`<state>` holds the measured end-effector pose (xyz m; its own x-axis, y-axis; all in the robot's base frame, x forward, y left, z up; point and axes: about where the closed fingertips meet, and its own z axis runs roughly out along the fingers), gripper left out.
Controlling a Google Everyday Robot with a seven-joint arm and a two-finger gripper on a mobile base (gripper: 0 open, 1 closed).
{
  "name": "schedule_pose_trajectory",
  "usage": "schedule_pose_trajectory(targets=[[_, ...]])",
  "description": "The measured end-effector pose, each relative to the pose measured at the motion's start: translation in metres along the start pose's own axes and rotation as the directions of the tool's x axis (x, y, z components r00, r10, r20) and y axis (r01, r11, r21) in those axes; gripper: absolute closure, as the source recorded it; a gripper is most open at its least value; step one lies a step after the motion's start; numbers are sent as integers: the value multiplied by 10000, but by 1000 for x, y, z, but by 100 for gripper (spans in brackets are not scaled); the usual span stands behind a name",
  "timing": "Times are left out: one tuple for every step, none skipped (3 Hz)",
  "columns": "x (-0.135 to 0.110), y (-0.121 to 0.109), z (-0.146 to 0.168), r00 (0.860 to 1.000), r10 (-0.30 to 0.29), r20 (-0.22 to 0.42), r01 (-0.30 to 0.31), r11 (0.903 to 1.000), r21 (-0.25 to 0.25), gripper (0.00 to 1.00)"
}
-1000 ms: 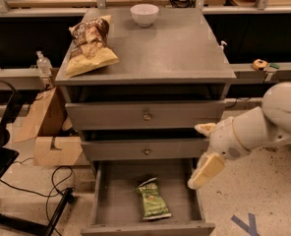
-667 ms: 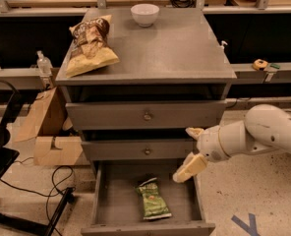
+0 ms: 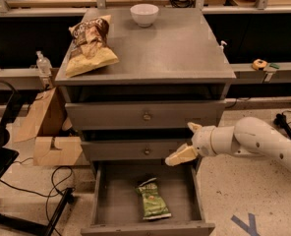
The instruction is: Pick green jalapeno chip bag from bottom drawer and place on counter
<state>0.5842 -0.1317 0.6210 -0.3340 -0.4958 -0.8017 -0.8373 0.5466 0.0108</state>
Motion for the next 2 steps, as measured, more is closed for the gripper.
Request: schedule_pose_trajectory(targets=[[4,12,10,9998,-117,-156,114,9997,-204,0],[62,45,54,9987,215,-458,-242,9979,-606,0]])
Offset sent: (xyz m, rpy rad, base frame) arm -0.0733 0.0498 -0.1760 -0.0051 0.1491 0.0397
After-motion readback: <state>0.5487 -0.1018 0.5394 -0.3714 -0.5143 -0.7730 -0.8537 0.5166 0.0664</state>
